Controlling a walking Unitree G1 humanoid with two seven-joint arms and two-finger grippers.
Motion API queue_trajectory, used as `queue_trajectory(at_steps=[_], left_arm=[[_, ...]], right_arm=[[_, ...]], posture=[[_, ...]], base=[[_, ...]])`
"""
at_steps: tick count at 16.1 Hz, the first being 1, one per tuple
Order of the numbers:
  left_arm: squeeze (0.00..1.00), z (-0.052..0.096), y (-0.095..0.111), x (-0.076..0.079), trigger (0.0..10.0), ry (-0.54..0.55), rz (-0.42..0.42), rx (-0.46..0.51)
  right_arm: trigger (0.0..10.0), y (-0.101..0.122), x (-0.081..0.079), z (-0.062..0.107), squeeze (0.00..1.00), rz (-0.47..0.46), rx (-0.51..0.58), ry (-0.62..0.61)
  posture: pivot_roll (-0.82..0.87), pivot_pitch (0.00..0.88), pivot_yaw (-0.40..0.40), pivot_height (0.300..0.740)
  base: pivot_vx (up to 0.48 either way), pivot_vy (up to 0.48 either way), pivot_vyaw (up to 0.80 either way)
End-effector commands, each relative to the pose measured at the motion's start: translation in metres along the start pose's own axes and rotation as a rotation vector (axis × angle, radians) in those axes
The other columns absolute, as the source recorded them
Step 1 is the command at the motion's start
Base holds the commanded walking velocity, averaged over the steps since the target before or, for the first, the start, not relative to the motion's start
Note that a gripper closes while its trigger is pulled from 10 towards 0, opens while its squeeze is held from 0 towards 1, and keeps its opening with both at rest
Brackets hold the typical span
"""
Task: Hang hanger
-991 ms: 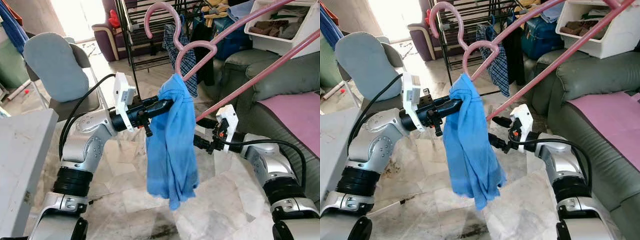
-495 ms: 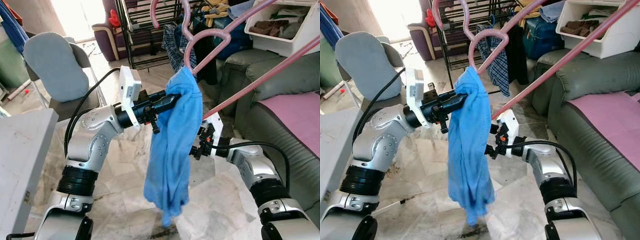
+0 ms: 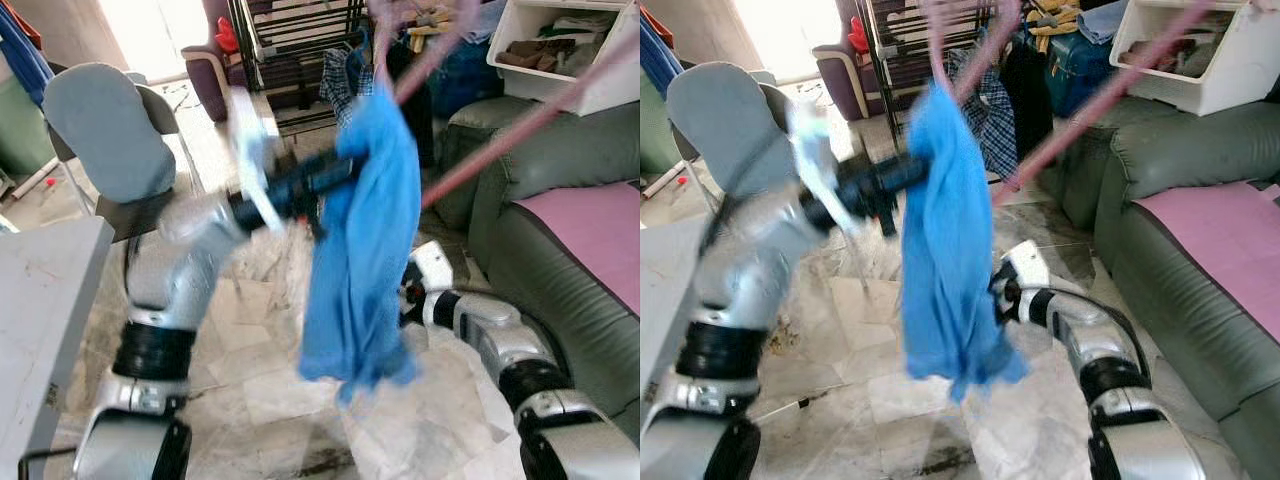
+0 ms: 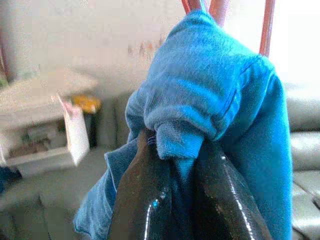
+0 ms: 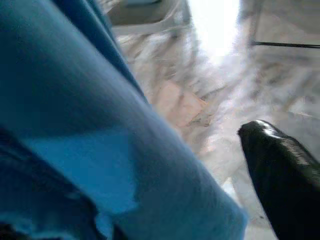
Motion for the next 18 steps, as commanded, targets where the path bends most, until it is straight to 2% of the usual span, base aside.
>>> queue_trajectory(at_steps=[1, 3, 4, 5, 6, 7, 8, 10, 11, 14, 15, 16, 18], left_arm=[[0.00, 0.003, 0.021, -0.010, 0.0, 0.026, -0.059, 0.049], [0.00, 0.014, 0.019, -0.018, 0.0, 0.065, -0.076, 0.018], [0.00, 0.026, 0.011, -0.024, 0.0, 0.100, -0.087, -0.031], [0.00, 0.031, 0.006, -0.026, 0.0, 0.113, -0.090, -0.057], [0.00, 0.040, -0.003, -0.028, 0.0, 0.131, -0.093, -0.102], [0.00, 0.065, -0.028, -0.034, 0.0, 0.189, -0.096, -0.220], [0.00, 0.068, -0.031, -0.034, 0.0, 0.192, -0.102, -0.240], [0.00, 0.092, -0.056, -0.031, 0.0, 0.233, -0.074, -0.331], [0.00, 0.098, -0.063, -0.028, 0.0, 0.236, -0.071, -0.358], [0.00, 0.119, -0.084, -0.011, 0.0, 0.184, -0.047, -0.458], [0.00, 0.133, -0.096, -0.001, 0.0, 0.163, -0.045, -0.521], [0.00, 0.136, -0.099, 0.001, 0.0, 0.160, -0.043, -0.533], [0.00, 0.153, -0.115, 0.010, 0.0, 0.143, -0.070, -0.622]], right_arm=[[0.0, -0.002, 0.016, 0.006, 0.00, -0.020, -0.017, -0.121], [0.0, -0.007, 0.035, 0.017, 0.00, 0.008, -0.041, -0.244], [0.0, -0.004, 0.051, 0.030, 0.00, 0.015, -0.029, -0.324], [0.0, 0.000, 0.057, 0.035, 0.00, 0.021, -0.015, -0.347], [0.0, 0.008, 0.065, 0.043, 0.00, 0.036, 0.009, -0.382], [0.0, 0.033, 0.078, 0.061, 0.00, 0.083, 0.073, -0.437], [0.0, 0.037, 0.079, 0.063, 0.00, 0.087, 0.082, -0.441], [0.0, 0.068, 0.087, 0.074, 0.00, 0.124, 0.156, -0.494], [0.0, 0.078, 0.088, 0.077, 0.00, 0.119, 0.187, -0.516], [0.0, 0.104, 0.092, 0.085, 0.00, 0.109, 0.284, -0.600], [0.0, 0.122, 0.090, 0.088, 0.00, 0.084, 0.356, -0.624], [0.0, 0.126, 0.089, 0.088, 0.00, 0.082, 0.370, -0.629], [0.0, 0.149, 0.080, 0.086, 0.00, 0.082, 0.442, -0.607]], posture=[[-0.10, 0.000, 0.069, 0.736], [-0.10, 0.000, 0.069, 0.736], [-0.10, 0.000, 0.069, 0.736], [-0.10, 0.000, 0.069, 0.736], [-0.12, 0.000, 0.074, 0.736], [-0.13, 0.000, 0.081, 0.736], [-0.14, 0.000, 0.081, 0.736], [-0.16, 0.000, 0.080, 0.736], [-0.16, 0.000, 0.077, 0.736], [-0.15, 0.000, 0.065, 0.736], [-0.15, 0.000, 0.060, 0.736], [-0.15, 0.000, 0.060, 0.736], [-0.15, 0.000, 0.052, 0.736]], base=[[0.000, 0.000, 0.00], [0.000, 0.000, 0.00], [0.000, 0.000, 0.00], [0.000, 0.000, 0.00], [0.000, 0.000, 0.00], [0.000, 0.000, 0.00], [0.000, 0.000, 0.00], [0.000, 0.000, 0.00], [0.000, 0.000, 0.00], [0.000, 0.000, 0.00], [0.000, 0.000, 0.00], [0.000, 0.000, 0.00], [0.000, 0.000, 0.00]])
Point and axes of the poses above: a point about 5 cm out from each wrist's last joint towards the gripper, its own z axis pointing back from the gripper into the wrist, its own y axis along the axis of the wrist's last joint, x = y × z, the point moved 2 cm from there along -z, pointing out of the wrist towards the gripper, and after that the axes turned 13 degrees about -z, right-handed, at the moved point
